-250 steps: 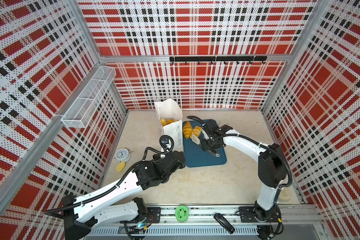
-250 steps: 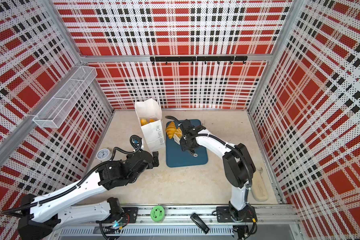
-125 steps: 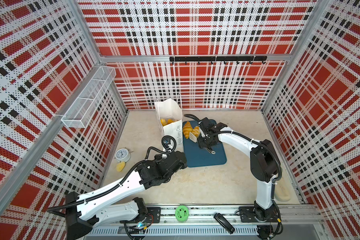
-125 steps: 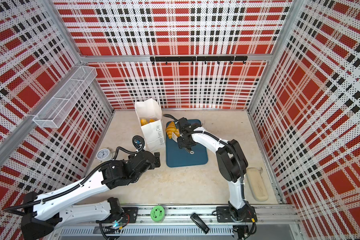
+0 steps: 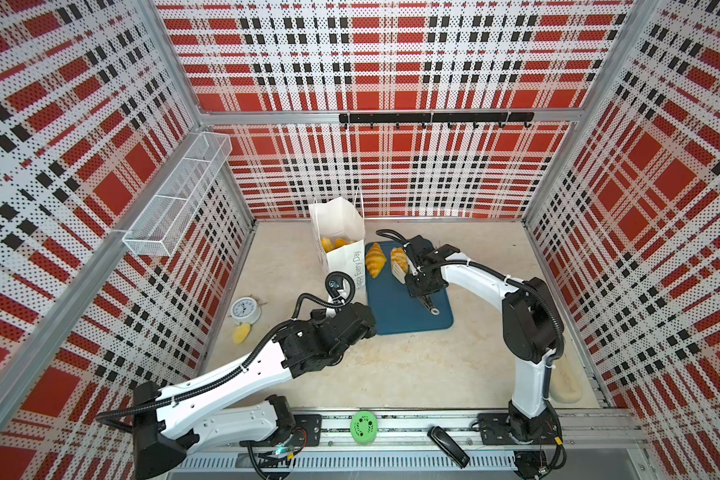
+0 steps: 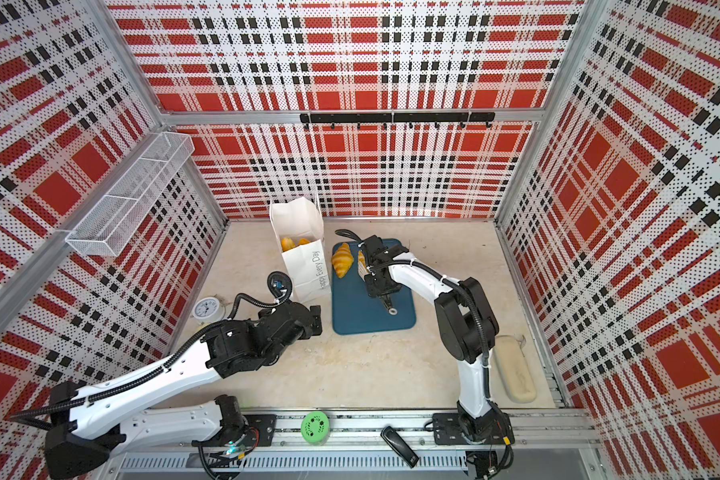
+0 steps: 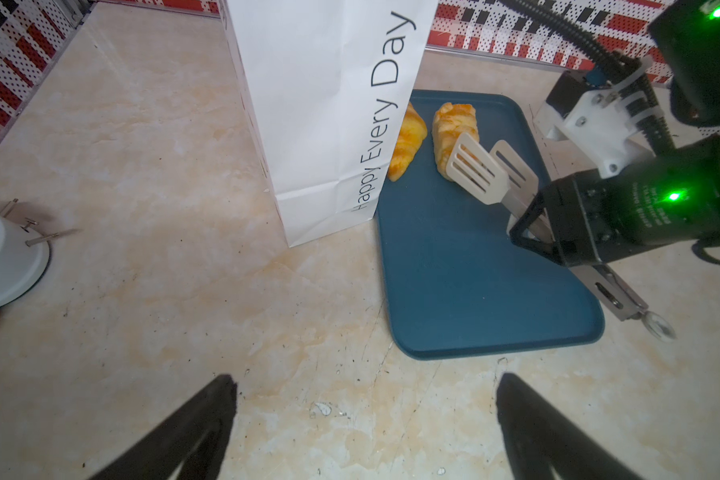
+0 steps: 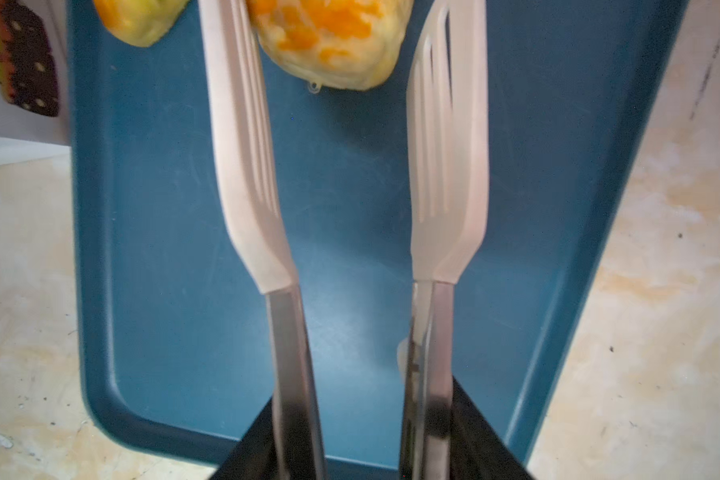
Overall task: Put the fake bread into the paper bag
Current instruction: 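Move the open tongs down to the flaky pastry on the tray, then close the tongs around the flaky pastry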
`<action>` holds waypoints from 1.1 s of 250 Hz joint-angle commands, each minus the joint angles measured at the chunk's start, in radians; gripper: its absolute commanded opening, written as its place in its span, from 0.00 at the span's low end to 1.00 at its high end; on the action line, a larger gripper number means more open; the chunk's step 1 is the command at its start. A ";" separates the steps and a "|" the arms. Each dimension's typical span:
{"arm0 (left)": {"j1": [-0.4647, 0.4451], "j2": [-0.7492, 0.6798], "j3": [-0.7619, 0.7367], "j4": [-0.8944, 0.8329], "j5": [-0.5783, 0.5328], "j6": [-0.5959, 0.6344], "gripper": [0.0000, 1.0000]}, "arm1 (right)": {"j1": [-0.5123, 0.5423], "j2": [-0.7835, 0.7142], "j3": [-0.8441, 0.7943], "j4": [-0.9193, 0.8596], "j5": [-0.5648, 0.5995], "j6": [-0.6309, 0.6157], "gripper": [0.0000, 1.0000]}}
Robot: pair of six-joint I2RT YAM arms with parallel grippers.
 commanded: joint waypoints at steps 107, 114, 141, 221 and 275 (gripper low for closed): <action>-0.022 0.038 0.021 0.020 0.001 0.008 0.99 | -0.057 -0.169 -0.115 0.054 0.009 -0.135 0.60; -0.024 0.038 0.021 0.022 0.004 0.009 1.00 | -0.057 -0.172 -0.122 0.061 0.012 -0.146 0.60; -0.029 0.035 0.019 0.022 0.016 0.009 0.99 | -0.057 -0.173 -0.124 0.070 0.015 -0.194 0.61; -0.030 0.048 -0.012 0.076 0.096 0.015 0.99 | -0.050 -0.138 -0.095 0.103 0.016 -0.242 0.61; -0.030 0.083 -0.005 0.111 0.135 0.028 0.99 | -0.040 -0.085 -0.052 0.099 0.058 -0.271 0.61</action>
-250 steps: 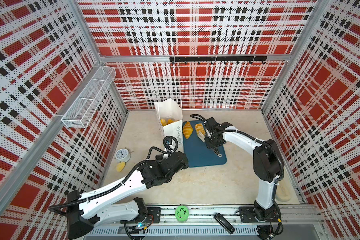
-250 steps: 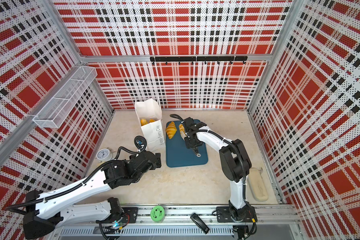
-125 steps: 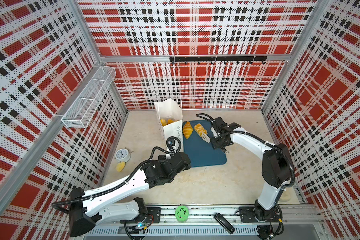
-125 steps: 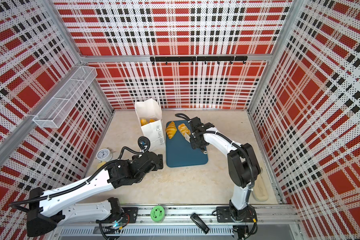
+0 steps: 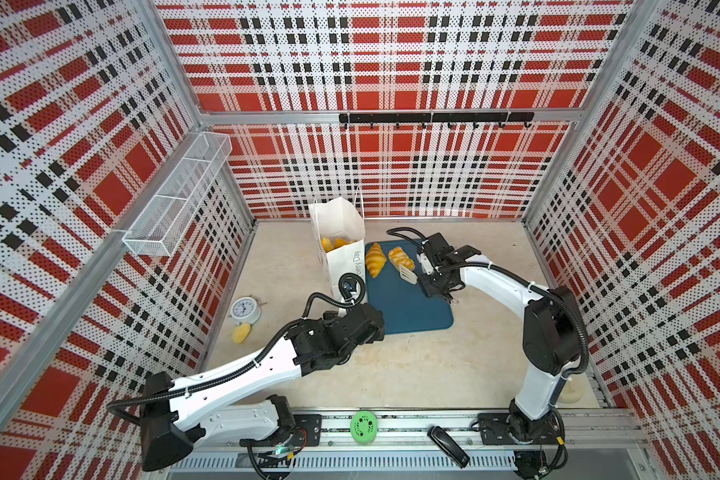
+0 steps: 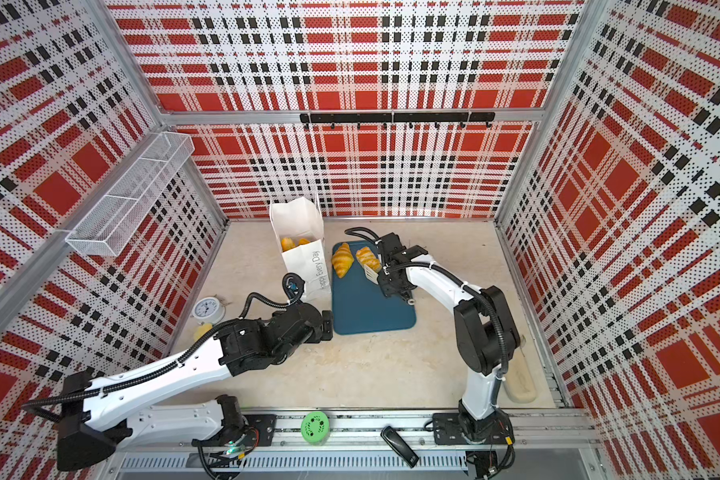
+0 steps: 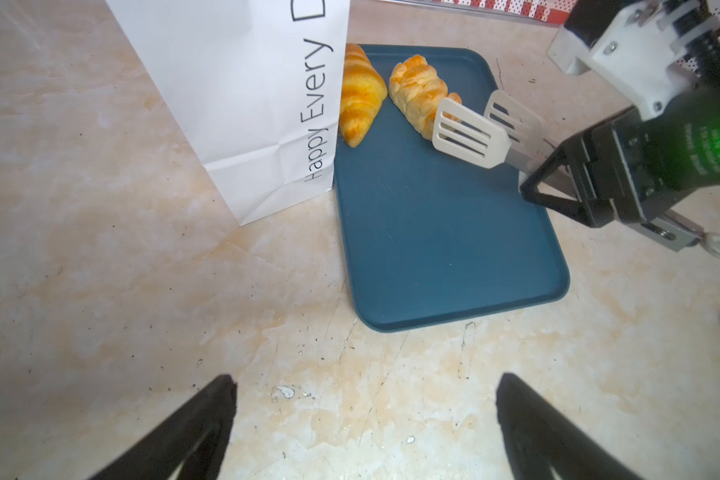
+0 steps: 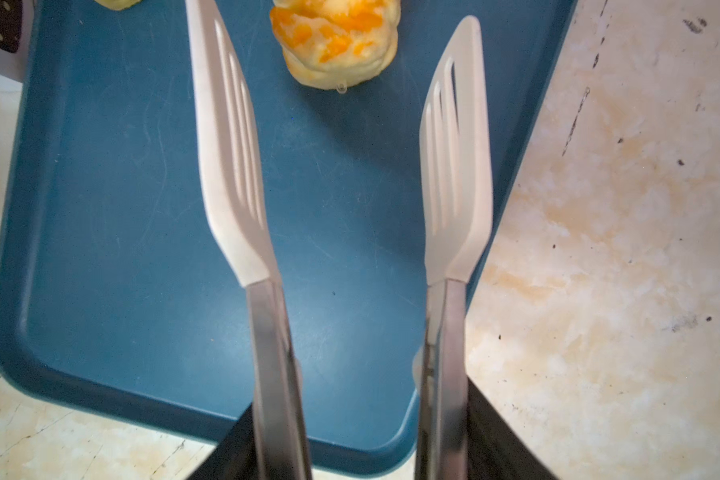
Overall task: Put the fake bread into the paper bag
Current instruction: 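Close the tongs around the flaky pastry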
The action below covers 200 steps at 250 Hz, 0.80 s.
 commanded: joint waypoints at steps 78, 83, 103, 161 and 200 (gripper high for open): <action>-0.001 0.038 -0.007 0.071 0.052 0.014 1.00 | 0.010 0.085 0.088 0.057 0.053 -0.065 0.61; 0.000 0.036 -0.007 0.071 0.054 0.015 0.99 | 0.010 0.091 0.092 0.056 0.055 -0.067 0.61; 0.009 0.028 -0.005 0.066 0.051 0.016 0.99 | 0.009 0.107 0.105 0.053 0.055 -0.074 0.61; 0.026 0.006 -0.005 0.060 0.057 0.025 0.99 | 0.009 0.150 0.148 0.044 0.056 -0.080 0.60; 0.031 0.016 -0.004 0.070 0.082 0.036 0.99 | 0.012 0.171 0.164 0.049 0.056 -0.094 0.60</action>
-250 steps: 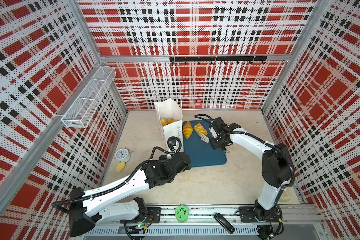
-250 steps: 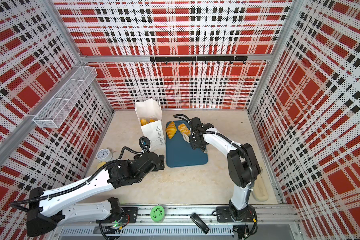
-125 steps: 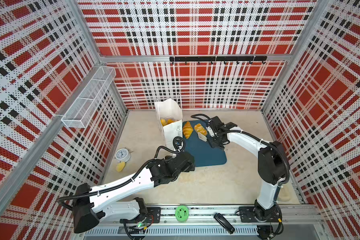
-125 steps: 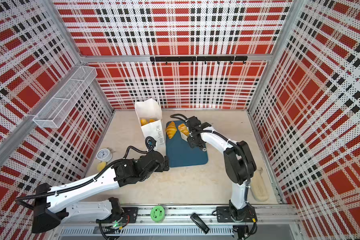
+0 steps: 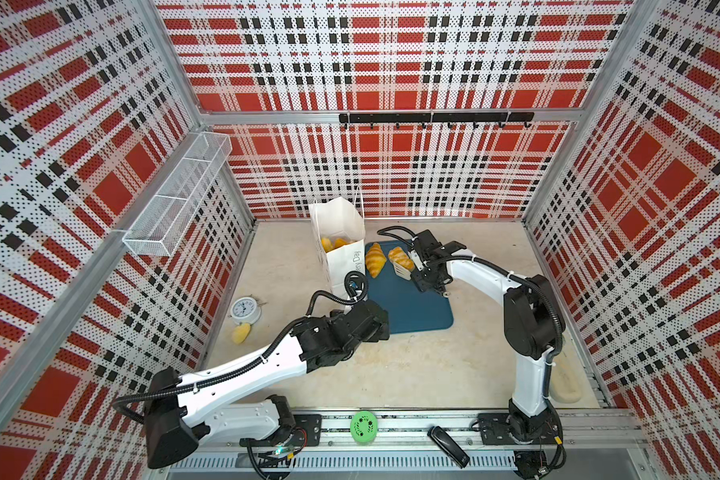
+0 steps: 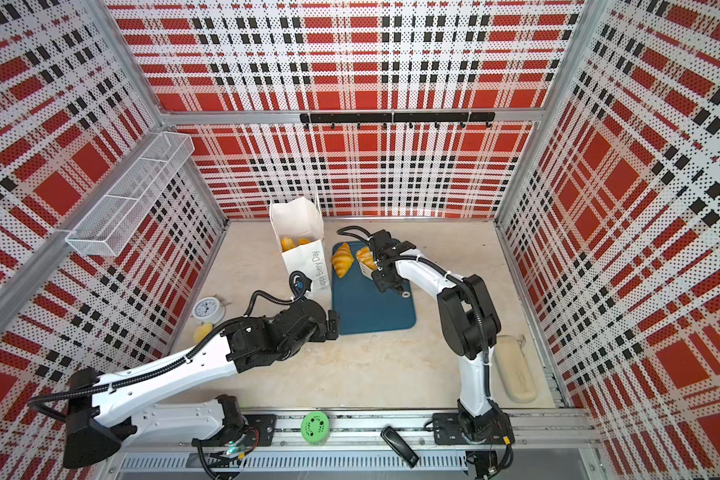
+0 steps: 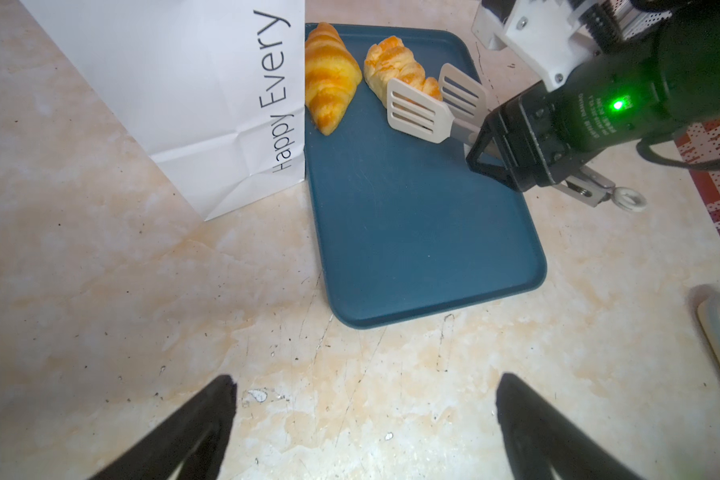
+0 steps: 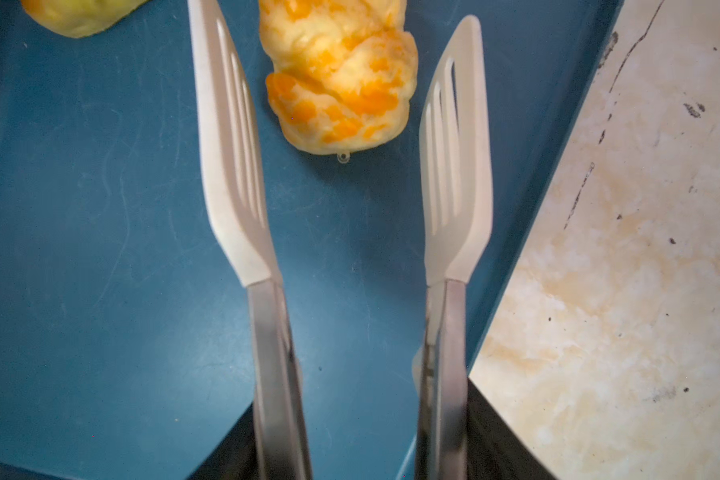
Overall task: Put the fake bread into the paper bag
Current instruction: 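Close the tongs around the flaky pastry, then lift the flaky pastry with the tongs off the tray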
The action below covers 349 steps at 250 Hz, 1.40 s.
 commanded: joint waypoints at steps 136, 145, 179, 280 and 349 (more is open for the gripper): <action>0.065 -0.012 -0.017 0.071 0.083 0.040 0.99 | 0.017 0.067 0.101 -0.020 0.032 -0.069 0.48; 0.068 -0.015 -0.017 0.071 0.086 0.042 0.99 | 0.015 0.065 0.101 -0.024 0.033 -0.071 0.46; 0.074 -0.020 -0.015 0.071 0.088 0.047 0.99 | 0.016 0.048 0.093 -0.029 0.032 -0.074 0.36; 0.080 -0.052 0.004 0.082 0.098 0.078 0.99 | 0.009 -0.014 0.068 -0.023 -0.029 -0.050 0.36; 0.101 -0.086 0.027 0.081 0.125 0.112 0.99 | -0.007 -0.072 0.031 -0.006 -0.096 -0.017 0.35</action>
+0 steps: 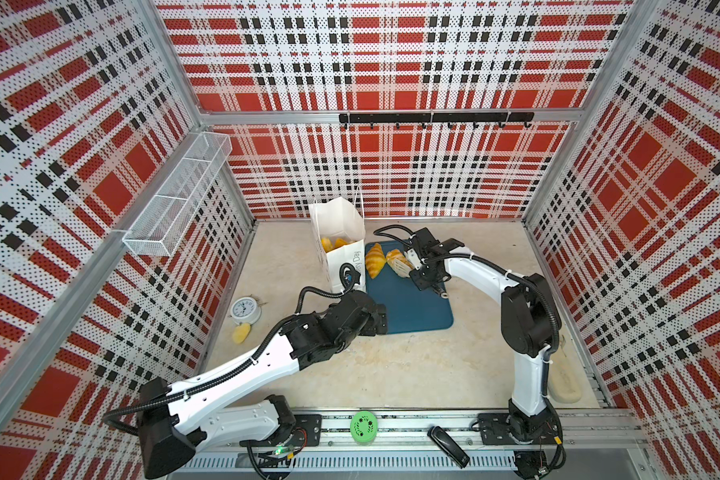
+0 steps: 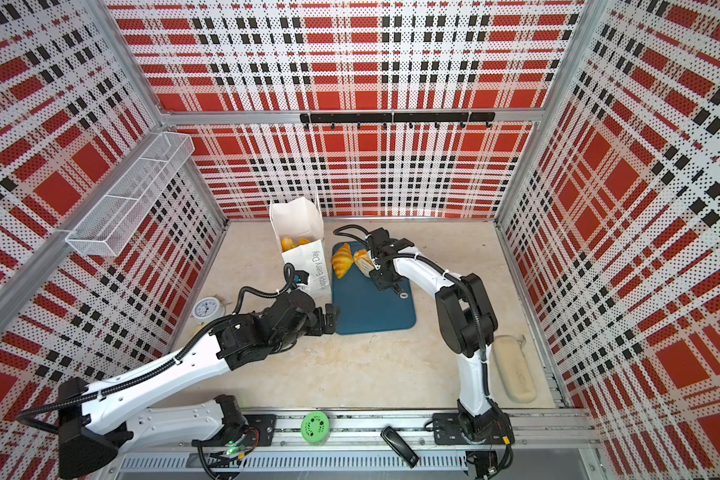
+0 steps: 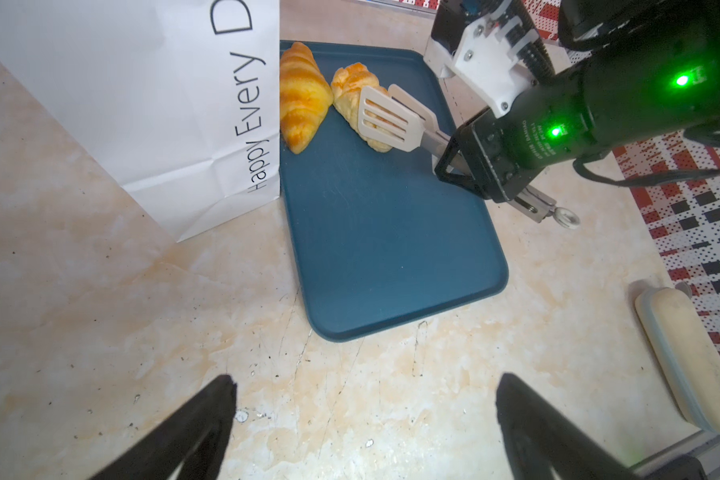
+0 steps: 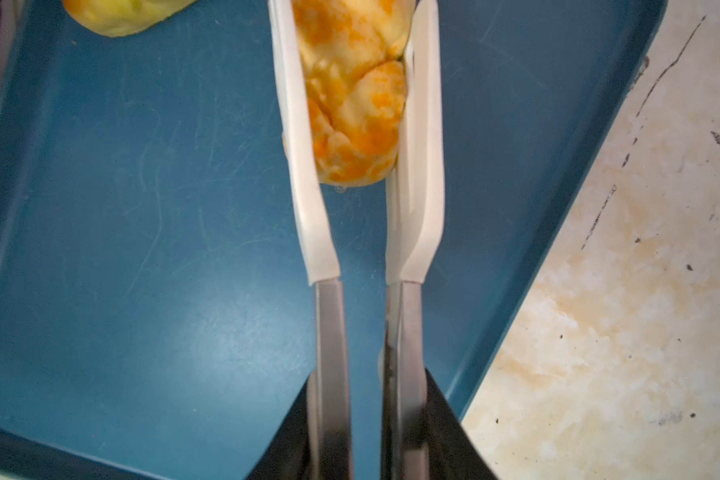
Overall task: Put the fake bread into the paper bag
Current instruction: 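Lift the flaky pastry with the tongs off the tray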
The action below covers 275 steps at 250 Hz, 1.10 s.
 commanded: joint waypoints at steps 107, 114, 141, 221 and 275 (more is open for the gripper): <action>0.062 -0.081 0.063 -0.004 0.050 0.074 0.99 | -0.006 -0.166 -0.055 0.034 -0.069 0.054 0.35; 0.066 -0.082 0.066 -0.005 0.056 0.077 0.99 | -0.008 -0.173 -0.059 0.034 -0.072 0.058 0.35; 0.077 -0.084 0.083 -0.013 0.073 0.090 0.99 | -0.008 -0.202 -0.073 0.041 -0.084 0.068 0.35; 0.115 -0.094 0.135 -0.063 0.105 0.128 0.99 | -0.008 -0.296 -0.088 0.052 -0.129 0.096 0.35; 0.143 -0.101 0.177 -0.092 0.134 0.153 0.99 | -0.005 -0.353 -0.085 0.055 -0.154 0.119 0.35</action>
